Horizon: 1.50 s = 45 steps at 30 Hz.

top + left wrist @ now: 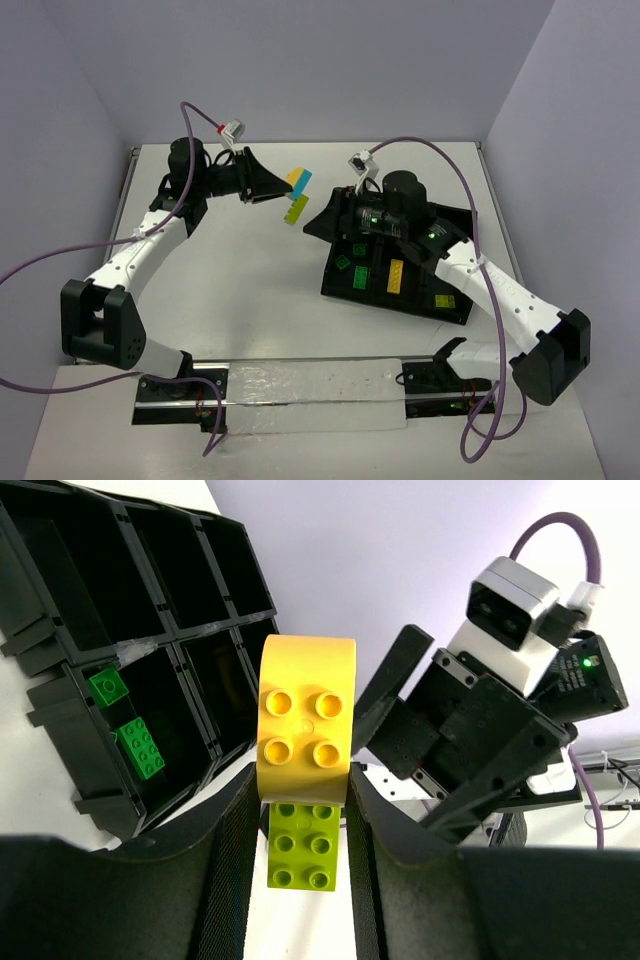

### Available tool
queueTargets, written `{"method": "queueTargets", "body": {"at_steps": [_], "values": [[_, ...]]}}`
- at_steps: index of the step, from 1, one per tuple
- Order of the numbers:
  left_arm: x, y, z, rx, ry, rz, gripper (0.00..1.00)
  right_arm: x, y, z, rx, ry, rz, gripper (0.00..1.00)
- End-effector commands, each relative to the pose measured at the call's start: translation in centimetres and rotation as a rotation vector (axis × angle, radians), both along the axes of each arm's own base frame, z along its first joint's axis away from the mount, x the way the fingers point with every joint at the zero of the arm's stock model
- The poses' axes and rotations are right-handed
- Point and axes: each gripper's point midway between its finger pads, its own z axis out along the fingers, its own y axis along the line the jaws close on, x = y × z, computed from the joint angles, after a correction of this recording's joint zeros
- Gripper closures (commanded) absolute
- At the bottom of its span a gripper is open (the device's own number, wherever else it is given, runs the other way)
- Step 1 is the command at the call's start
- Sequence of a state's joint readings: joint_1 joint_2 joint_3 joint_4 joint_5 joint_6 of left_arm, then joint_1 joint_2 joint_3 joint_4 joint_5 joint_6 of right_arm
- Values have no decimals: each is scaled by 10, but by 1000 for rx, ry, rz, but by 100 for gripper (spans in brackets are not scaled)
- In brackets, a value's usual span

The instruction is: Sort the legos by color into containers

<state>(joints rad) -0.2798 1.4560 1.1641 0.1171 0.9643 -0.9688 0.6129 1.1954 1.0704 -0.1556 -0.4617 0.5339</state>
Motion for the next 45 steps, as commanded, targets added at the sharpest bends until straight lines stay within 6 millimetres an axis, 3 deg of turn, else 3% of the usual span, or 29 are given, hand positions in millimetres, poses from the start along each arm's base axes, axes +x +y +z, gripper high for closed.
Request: {"method": "queueTargets", "body": {"at_steps": [1,17,35,45], "values": [[-10,2,34,-31,-119,-24,100,1,18,44,87,-114,50,23],[-21,5,40,-37,-140,-22,100,6,47,53,149,-91,82,23],[-37,4,47,-44,-186,-112,100,-11,55,51,237,-82,185,21],[-38,4,48,-39,-187,-117,100,-9,56,47,224,-73,178,21]]}}
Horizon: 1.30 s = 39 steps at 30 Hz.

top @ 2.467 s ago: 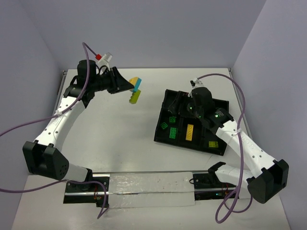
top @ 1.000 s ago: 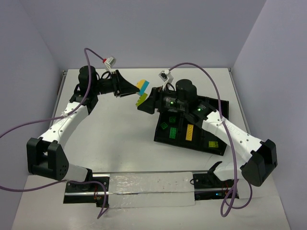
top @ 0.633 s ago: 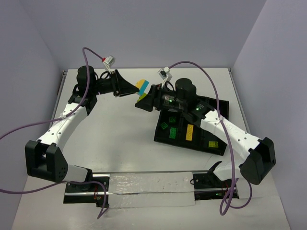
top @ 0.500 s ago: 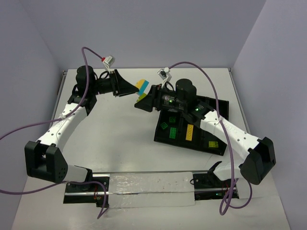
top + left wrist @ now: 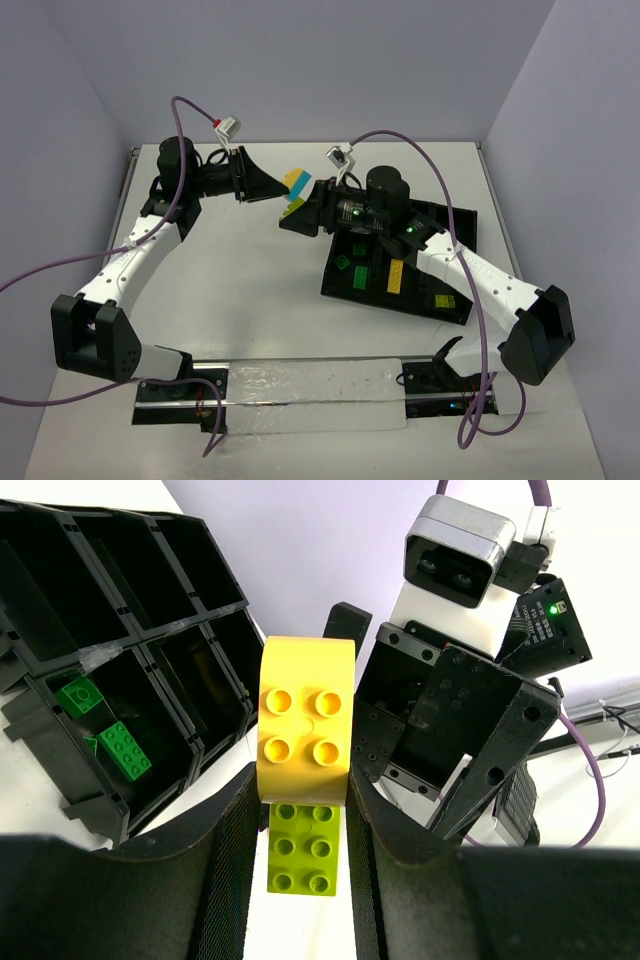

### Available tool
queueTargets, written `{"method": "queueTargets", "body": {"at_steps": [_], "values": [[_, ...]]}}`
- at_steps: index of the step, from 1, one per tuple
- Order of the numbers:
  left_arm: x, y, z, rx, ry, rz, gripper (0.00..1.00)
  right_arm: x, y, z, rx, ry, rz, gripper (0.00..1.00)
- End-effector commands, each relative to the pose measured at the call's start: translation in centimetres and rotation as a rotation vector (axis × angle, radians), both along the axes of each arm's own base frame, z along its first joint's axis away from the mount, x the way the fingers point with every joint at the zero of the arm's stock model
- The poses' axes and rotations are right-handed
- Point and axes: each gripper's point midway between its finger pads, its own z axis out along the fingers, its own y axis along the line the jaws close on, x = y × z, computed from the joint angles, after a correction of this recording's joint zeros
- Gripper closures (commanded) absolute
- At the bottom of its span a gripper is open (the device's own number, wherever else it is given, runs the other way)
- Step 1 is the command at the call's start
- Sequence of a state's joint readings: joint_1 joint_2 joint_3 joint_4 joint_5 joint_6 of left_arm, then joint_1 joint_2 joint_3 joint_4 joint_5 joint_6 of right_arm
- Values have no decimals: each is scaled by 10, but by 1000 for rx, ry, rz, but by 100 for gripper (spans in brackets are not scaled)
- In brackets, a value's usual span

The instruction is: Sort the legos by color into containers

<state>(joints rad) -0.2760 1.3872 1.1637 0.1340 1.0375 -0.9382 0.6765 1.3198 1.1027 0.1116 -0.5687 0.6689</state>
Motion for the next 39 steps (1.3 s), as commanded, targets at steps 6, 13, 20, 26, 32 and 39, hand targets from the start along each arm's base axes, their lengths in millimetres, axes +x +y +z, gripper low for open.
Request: {"method": "queueTargets", "body": {"at_steps": [6,13,20,26,32,39], "values": [[-17,-1,23,-44,-70,-65,100,-3,3,18,48,-74,19,21],[-14,-1,21,-38,-65,-60,100,0,2,15,33,-69,3,21],[-14,-1,22,-25,-71,-52,100,1,1,9,22,-62,-6,21],[-14,-1,23,-26,-71,-54,100,0,-1,12,15,-74,-14,21],[-15,-1,20,-24,-63,-58,100,4,-1,15,19,-73,-29,21],[-16,0,25,-27,-77,-58,100,3,5,21,79,-55,15,21]]}}
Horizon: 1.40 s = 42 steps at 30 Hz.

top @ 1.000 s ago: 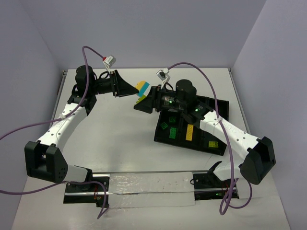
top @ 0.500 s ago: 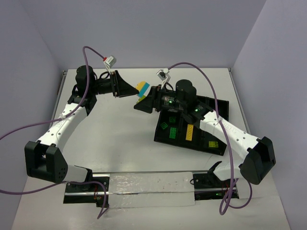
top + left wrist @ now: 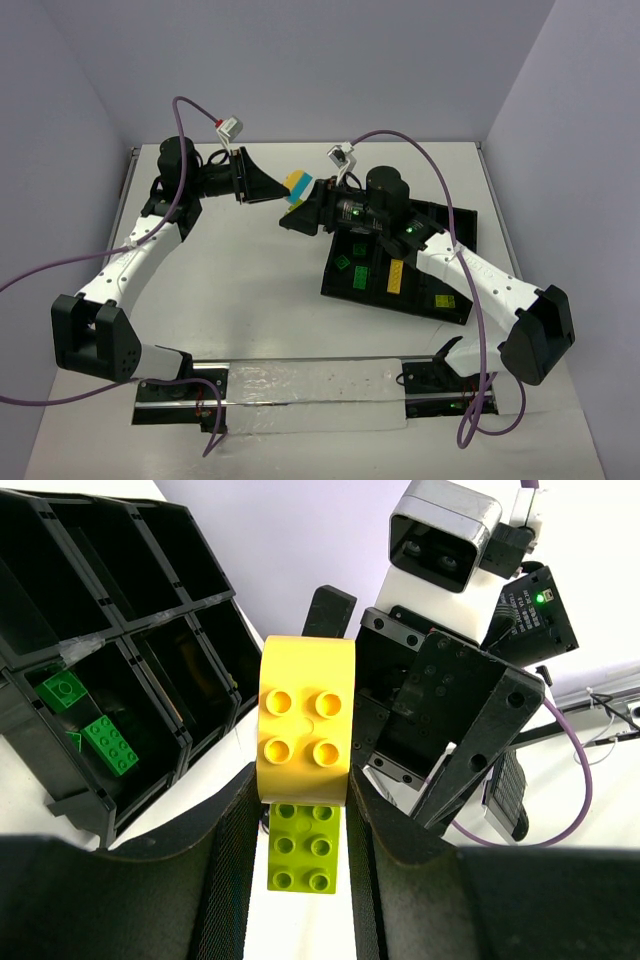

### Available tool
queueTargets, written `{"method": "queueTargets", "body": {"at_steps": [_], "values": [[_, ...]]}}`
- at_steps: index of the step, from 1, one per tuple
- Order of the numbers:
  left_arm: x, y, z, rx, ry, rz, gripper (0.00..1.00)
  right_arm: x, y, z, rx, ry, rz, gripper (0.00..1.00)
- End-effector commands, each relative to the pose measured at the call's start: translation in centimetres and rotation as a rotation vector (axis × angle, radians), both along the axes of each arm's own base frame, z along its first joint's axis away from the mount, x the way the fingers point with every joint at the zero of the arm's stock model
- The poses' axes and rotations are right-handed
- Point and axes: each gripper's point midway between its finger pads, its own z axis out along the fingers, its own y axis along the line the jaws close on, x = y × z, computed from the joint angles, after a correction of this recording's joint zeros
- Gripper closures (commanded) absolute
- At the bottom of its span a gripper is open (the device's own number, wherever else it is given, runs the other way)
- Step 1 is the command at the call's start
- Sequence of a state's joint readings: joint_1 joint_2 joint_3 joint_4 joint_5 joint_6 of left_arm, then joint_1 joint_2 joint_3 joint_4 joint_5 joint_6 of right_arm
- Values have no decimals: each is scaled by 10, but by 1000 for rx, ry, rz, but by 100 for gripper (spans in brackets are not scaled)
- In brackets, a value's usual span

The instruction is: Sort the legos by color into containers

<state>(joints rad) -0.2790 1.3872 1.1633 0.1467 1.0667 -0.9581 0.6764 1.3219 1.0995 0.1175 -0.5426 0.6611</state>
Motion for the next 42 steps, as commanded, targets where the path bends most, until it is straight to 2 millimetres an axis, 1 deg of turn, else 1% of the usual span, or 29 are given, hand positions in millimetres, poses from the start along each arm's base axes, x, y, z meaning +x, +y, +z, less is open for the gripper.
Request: {"method": "queueTargets", "body": {"at_steps": [1,5,9,10,13,14,16,18,19,21,23,26,27,29,42], "values": [[-11,1,24,-20,-87,-28,100,-4,6,25,97,-53,54,22],[-12,0,26,-32,-85,-49,100,-10,9,29,135,-56,102,22],[-11,0,26,-31,-83,-52,100,-10,4,30,133,-69,81,22],[-11,0,25,-31,-82,-53,100,-10,3,27,130,-62,75,23],[-11,-1,25,-37,-80,-53,100,-7,0,27,135,-56,57,34],[-10,-1,24,-36,-77,-55,100,-6,-1,25,136,-47,50,41],[-10,-1,25,-38,-75,-56,100,-3,-2,23,135,-38,30,46],[-11,-1,26,-39,-77,-56,100,0,-3,19,132,-23,24,54],[-11,0,27,-38,-82,-55,100,1,-2,19,133,-23,24,59],[-11,0,26,-30,-78,-52,100,1,-3,20,138,-21,22,71],[-11,0,26,-26,-86,-48,100,2,-3,20,137,-21,15,79],[-10,0,26,-27,-82,-42,100,2,-4,17,132,-16,9,95],[-10,0,27,-28,-83,-42,100,2,-4,15,128,-12,7,98],[-10,-1,28,-28,-84,-42,100,1,-5,14,126,-9,6,100],[-4,0,24,-14,-77,-18,100,-1,-9,-2,97,27,-11,100]]}}
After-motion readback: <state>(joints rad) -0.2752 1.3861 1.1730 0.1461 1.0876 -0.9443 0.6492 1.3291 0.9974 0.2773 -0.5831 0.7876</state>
